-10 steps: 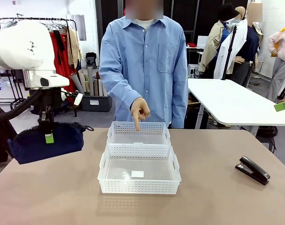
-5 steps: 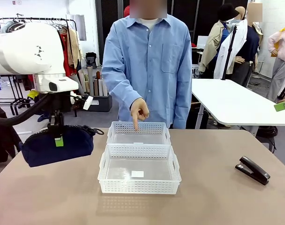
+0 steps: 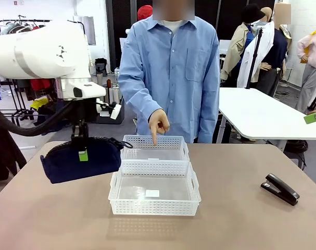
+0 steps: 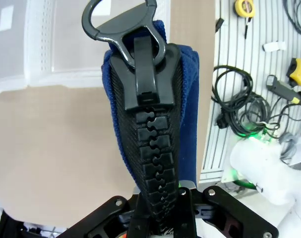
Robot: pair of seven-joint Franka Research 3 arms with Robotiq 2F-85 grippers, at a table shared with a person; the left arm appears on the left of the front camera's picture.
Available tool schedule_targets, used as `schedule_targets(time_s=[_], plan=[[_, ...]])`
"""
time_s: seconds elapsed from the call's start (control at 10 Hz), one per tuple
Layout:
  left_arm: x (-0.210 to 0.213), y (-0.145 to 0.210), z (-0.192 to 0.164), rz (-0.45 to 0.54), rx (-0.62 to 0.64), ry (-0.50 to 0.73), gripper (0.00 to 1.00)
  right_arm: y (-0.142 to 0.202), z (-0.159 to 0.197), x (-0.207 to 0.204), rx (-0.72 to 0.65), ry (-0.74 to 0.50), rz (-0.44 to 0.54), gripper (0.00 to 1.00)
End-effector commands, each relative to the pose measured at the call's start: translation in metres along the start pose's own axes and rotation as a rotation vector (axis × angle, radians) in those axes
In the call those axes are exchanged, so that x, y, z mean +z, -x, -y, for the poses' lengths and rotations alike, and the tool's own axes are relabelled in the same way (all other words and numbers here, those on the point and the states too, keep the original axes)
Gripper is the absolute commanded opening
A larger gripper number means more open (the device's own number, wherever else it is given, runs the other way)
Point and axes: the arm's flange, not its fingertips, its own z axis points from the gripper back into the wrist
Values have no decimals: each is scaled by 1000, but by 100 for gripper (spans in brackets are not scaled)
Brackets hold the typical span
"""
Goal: Distribute items into two baskets.
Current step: Place the picked Pencil pouch into the Organizing basket as instructed by the person.
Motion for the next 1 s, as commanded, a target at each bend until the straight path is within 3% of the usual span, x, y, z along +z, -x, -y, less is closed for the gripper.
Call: schedule_targets(time_s=[0.0,0.9], plan=[[5,-24,1,-11,29,-10,0,-2,2,1,19,-17,32,100],[-24,-133,-10,-47,-71,-56,0,-2,2,1,19,-17,32,100]])
